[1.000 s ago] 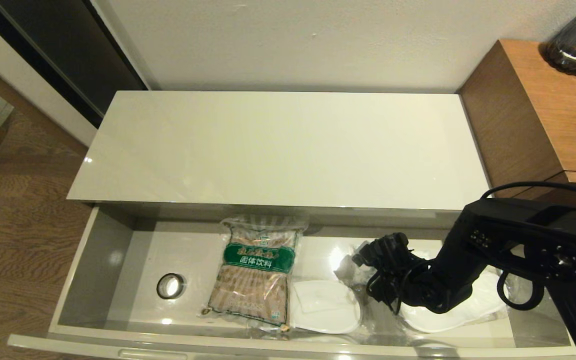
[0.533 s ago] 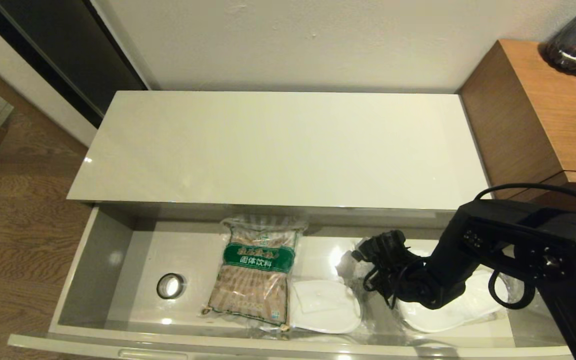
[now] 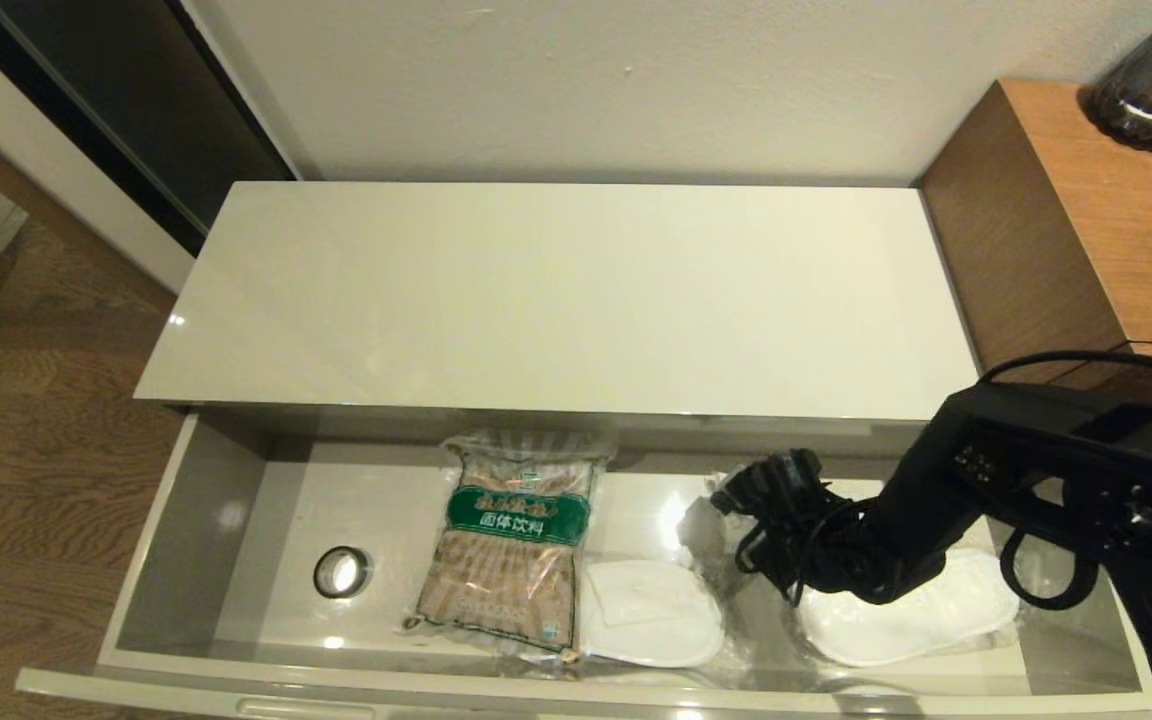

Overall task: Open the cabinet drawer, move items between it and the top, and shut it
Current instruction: Take out the tissue from the drawer, then place the tissue on the table

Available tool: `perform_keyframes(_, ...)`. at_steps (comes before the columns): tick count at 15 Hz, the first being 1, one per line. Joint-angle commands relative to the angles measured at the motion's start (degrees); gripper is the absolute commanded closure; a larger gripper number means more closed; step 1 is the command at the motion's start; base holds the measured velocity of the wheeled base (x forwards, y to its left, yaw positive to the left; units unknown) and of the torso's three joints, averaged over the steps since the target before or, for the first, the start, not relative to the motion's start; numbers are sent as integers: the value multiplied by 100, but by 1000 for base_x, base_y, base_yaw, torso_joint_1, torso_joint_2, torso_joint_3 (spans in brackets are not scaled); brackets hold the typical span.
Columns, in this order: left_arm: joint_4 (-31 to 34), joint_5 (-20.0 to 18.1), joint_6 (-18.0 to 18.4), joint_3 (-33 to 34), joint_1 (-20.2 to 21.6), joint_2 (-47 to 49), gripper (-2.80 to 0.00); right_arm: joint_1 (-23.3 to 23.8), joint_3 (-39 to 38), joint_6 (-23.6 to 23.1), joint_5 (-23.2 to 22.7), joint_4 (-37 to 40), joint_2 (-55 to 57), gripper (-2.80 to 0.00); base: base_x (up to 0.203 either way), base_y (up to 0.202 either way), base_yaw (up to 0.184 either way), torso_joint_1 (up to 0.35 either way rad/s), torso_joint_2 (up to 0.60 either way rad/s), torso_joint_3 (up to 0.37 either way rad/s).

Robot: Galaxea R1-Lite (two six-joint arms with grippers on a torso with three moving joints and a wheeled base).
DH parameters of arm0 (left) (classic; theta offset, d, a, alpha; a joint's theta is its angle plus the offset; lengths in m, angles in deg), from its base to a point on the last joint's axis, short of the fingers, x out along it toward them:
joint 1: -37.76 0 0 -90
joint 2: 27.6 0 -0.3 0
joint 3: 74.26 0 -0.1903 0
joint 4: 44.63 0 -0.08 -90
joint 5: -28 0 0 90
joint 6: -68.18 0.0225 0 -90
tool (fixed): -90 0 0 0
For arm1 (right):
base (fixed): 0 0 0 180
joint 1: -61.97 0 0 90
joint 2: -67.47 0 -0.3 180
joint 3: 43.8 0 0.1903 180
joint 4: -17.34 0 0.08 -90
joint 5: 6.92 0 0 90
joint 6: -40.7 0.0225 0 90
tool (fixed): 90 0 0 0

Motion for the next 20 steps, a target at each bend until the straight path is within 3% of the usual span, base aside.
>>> perform_keyframes(1,-2,0,0,-1,1,0,0,25,9,17,-23,603,-715,0,0,0,0,0,0,0)
perform_keyframes(9,-2,0,0,-1,1,9,0,44,-68,129,-425,2911,-2414,0,0,0,0,0,0,0)
perform_keyframes(14,-2,-3,0,-1,1,0,0,50,146,277,-816,4928,-3820,0,0,0,0,0,0,0)
perform_keyframes(16,-2,-9,0,-1,1,0,0,58,594,331,-951,5774,-4320,0,0,0,0,0,0,0)
perform_keyframes(20,-2,0,0,5,1,0,0,363,2325,676,-977,6351,-4009,0,0,0,0,0,0,0)
